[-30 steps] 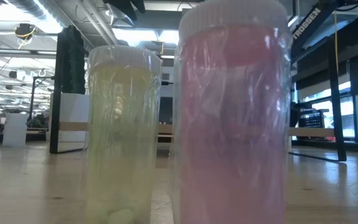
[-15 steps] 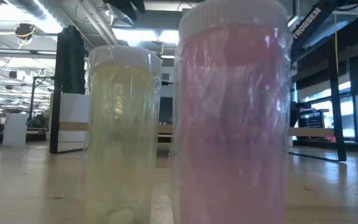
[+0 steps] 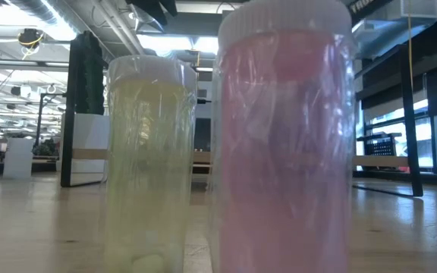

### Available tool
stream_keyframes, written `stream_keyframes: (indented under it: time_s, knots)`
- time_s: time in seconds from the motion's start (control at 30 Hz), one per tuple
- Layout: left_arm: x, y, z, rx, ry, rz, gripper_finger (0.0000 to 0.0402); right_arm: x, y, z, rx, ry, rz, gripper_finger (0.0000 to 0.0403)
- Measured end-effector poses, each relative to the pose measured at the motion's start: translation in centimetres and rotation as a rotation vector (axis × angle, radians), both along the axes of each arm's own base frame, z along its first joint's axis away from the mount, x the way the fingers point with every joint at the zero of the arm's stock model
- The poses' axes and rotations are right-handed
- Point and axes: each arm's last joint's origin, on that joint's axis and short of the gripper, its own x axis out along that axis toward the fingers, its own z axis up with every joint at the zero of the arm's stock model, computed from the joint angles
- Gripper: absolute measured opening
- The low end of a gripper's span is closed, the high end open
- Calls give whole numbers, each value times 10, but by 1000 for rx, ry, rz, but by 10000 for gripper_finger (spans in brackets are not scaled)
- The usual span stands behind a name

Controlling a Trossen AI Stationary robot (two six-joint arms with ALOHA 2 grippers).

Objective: Pick and place medicine bottles onto shelf by color
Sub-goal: Put the top white pill bottle on the shelf

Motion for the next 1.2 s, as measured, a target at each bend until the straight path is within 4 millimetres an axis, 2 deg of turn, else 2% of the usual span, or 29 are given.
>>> stream_keyframes:
  time_s: [0.17,0.3,0.63,0.83,1.0,1.2]
  knots:
    - [0,0,0,11,10,-16,255,31,22,34,-49,-40,139,150]
    - [0,0,0,11,10,-16,255,54,48,54,-74,-70,256,150]
    - [0,0,0,-5,8,-29,255,95,119,86,-66,-175,497,149]
    - [0,-1,-1,-32,5,-51,255,117,150,104,-81,-249,581,148]
    - [0,-2,-1,-35,13,-55,255,135,162,106,-68,-261,680,148]
    - [0,-10,-2,-38,36,-85,255,152,172,90,2,-194,742,148]
